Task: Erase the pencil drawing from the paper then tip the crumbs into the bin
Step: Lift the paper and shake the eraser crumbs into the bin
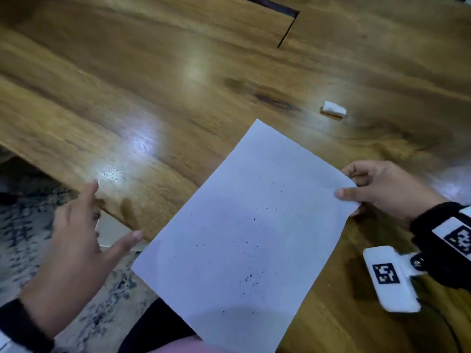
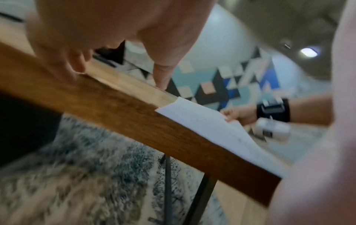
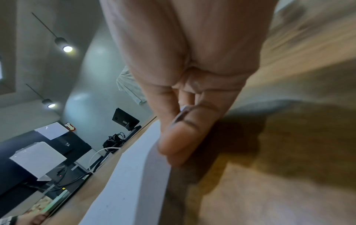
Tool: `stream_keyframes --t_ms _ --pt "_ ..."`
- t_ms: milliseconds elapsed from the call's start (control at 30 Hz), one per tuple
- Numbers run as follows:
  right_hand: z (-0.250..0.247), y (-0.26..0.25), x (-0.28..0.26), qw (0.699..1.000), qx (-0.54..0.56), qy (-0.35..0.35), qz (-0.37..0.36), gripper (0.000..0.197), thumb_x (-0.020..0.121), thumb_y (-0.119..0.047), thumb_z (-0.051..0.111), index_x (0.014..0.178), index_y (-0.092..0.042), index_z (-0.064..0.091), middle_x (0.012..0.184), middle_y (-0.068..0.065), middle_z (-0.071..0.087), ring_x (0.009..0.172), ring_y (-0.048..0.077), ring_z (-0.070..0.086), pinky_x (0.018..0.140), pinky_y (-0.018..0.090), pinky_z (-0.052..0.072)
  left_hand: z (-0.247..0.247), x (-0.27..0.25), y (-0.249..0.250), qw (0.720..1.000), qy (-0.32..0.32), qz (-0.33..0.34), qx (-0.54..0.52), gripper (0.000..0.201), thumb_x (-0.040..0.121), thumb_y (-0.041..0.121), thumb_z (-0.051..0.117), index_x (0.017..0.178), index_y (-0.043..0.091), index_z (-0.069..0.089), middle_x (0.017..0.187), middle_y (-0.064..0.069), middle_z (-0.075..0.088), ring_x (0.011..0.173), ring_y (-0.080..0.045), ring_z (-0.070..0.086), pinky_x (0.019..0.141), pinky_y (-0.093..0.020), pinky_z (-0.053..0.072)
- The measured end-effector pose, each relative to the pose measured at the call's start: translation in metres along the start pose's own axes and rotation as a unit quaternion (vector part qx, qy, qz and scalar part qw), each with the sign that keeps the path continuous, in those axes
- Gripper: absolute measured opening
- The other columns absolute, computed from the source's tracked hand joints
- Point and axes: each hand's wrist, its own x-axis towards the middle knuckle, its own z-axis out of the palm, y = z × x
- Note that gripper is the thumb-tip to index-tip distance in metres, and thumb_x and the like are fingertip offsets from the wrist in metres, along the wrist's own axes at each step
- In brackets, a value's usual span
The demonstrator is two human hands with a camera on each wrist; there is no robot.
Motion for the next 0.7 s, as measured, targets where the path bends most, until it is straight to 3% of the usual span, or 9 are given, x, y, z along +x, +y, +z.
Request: stream_keyframes --t_ms 100,167,233,333,433,600,700 --pt "0.012 -0.006 0.004 0.999 0.03 -0.01 -0.002 0.01 0.078 0.007 0.065 0.083 0.001 0.06 0.061 0.005 0.071 0.05 0.013 0.064 0.042 0.02 0.051 -0.002 -0.012 -0.011 0.981 -0.033 -0.091 -0.168 0.103 0.052 0.037 0.07 0.139 0.037 0.014 0.134 -0.002 0.039 0.093 -0.026 0.059 0.079 -0.051 0.051" --pt "0.019 -0.013 0.007 0.998 0.056 -0.023 -0.004 0.026 0.07 -0.002 0.075 0.088 0.005 0.058 0.061 0.005 0.07 0.049 0.012 0.064 0.041 0.02 0.051 -0.001 -0.025 -0.022 0.949 -0.073 -0.147 -0.269 0.11 0.043 0.046 0.08 0.136 0.042 0.02 0.118 0.005 0.05 0.081 -0.025 0.067 0.075 -0.051 0.055" --pt "0.025 -0.019 0.008 0.998 0.062 -0.03 -0.006 0.066 0.042 -0.028 0.092 0.088 0.005 0.058 0.062 0.007 0.071 0.049 0.013 0.065 0.04 0.019 0.05 0.002 -0.037 -0.03 0.899 -0.138 -0.198 -0.364 0.121 0.021 0.052 0.088 0.129 0.042 0.034 0.099 -0.007 0.063 0.071 -0.029 0.07 0.063 -0.042 0.059" --pt "0.037 -0.026 0.01 0.996 0.083 -0.035 -0.013 0.086 0.016 -0.04 0.093 0.086 -0.001 0.061 0.063 0.008 0.071 0.047 0.014 0.065 0.039 0.02 0.05 0.003 -0.046 -0.033 0.847 -0.224 -0.191 -0.443 0.102 0.018 0.039 0.092 0.112 0.024 0.057 0.074 -0.025 0.067 0.062 -0.036 0.067 0.054 -0.035 0.059" --pt "0.05 -0.034 0.011 0.993 0.104 -0.046 -0.03 0.09 0.003 -0.047 0.091 0.079 -0.007 0.062 0.064 0.011 0.071 0.049 0.017 0.065 0.04 0.022 0.051 -0.004 -0.043 -0.042 0.837 -0.218 -0.163 -0.475 0.085 0.021 0.034 0.093 0.101 0.019 0.065 0.073 -0.028 0.067 0.055 -0.031 0.064 0.048 -0.029 0.056" --pt "0.081 -0.055 0.009 0.989 0.105 -0.088 -0.062 0.08 0.007 -0.045 0.092 0.074 -0.011 0.064 0.067 0.013 0.071 0.053 0.019 0.067 0.043 0.023 0.053 -0.023 -0.043 -0.073 0.849 -0.152 -0.144 -0.485 0.08 0.021 0.038 0.092 0.094 0.01 0.069 0.081 -0.018 0.073 0.053 -0.022 0.063 0.047 -0.023 0.053" --pt "0.105 -0.066 0.008 0.985 0.104 -0.106 -0.086 0.076 0.009 -0.046 0.092 0.07 -0.013 0.064 0.07 0.013 0.072 0.056 0.02 0.068 0.045 0.024 0.054 -0.035 -0.048 -0.09 0.842 -0.128 -0.158 -0.5 0.044 0.048 0.019 0.079 0.09 0.011 0.069 0.09 -0.012 0.074 0.06 -0.021 0.066 0.047 -0.024 0.054"
